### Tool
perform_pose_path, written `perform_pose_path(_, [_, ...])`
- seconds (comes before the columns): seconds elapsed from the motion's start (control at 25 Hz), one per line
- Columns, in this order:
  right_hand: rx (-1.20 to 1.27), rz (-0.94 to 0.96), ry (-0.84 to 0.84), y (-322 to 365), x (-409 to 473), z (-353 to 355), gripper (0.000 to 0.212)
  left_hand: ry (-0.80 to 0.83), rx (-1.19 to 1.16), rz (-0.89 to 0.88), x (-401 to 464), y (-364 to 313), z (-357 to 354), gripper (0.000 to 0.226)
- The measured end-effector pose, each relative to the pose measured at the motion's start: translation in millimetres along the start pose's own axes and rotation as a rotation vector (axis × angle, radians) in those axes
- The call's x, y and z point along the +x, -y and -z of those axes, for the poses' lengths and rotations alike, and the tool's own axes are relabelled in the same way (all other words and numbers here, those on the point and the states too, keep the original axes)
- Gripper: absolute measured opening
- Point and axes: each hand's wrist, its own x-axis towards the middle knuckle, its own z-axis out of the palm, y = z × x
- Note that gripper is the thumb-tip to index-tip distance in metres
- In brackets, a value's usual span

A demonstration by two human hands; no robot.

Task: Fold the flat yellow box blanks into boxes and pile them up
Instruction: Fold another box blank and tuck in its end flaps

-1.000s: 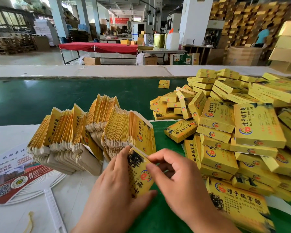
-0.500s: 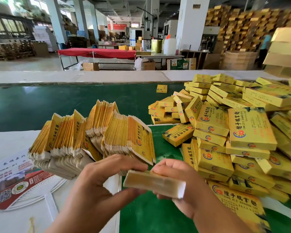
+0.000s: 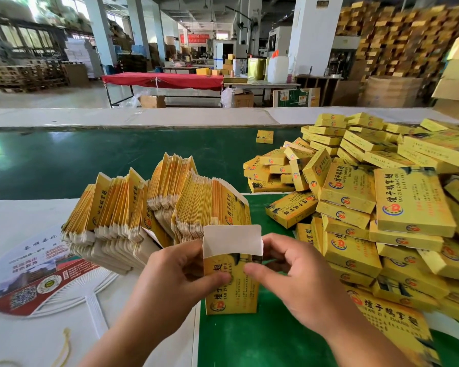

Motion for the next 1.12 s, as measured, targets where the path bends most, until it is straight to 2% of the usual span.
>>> perform_pose_path(0.12, [0.018, -0.018, -0.005, 0.7, 1.2, 3.0, 0.023, -0.147, 0.089, -0.169, -2.3, -5.0, -2.8, 0.030])
perform_pose_path(0.2, [0.018, -0.008, -0.013, 1.6, 0.5, 3.0, 0.025, -0.269, 0.011, -0.260, -2.8, -6.4, -1.6, 0.038])
perform_pose_path(0.28, [0.017, -0.001, -0.025, 1.4, -0.3, 0.7, 0.028, -0.318, -0.046, -0.323, -2.8, -4.2, 0.7, 0.036])
perform_pose_path(0.4, [0.021, 0.004, -0.022, 0.4, 0.3, -0.5, 0.031, -0.261, -0.053, -0.353, -2.4, -1.0, 1.0, 0.027])
perform_pose_path(0.6, [0.030, -0.004, -0.015, -1.1, 0.9, -2.3, 0.025, -0.218, -0.225, -0.297, 1.7, 6.0, 5.3, 0.024])
perform_pose_path(0.68, [0.033, -0.018, -0.014, -1.1, 1.1, -2.6, 0.029, -0.200, -0.264, -0.288, 2.5, 8.2, 6.0, 0.024])
perform_pose_path(0.84, [0.029, -0.021, 0.005, -1.6, 2.2, -2.7, 0.033, -0.099, -0.127, -0.302, 3.4, 9.1, 1.7, 0.012])
perform_pose_path(0.96, [0.018, -0.009, 0.011, -1.9, 2.3, -4.0, 0.033, -0.100, -0.085, -0.295, 4.2, 9.5, 1.5, 0.011])
perform_pose_path(1.04, [-0.005, 0.006, -0.046, -2.7, 2.1, -5.7, 0.039, -0.114, -0.066, -0.298, 4.1, 10.0, 2.0, 0.013])
perform_pose_path(1.12, [-0.013, 0.042, -0.170, -3.4, 1.8, -6.6, 0.041, -0.134, -0.033, -0.306, 3.7, 9.7, 1.5, 0.013])
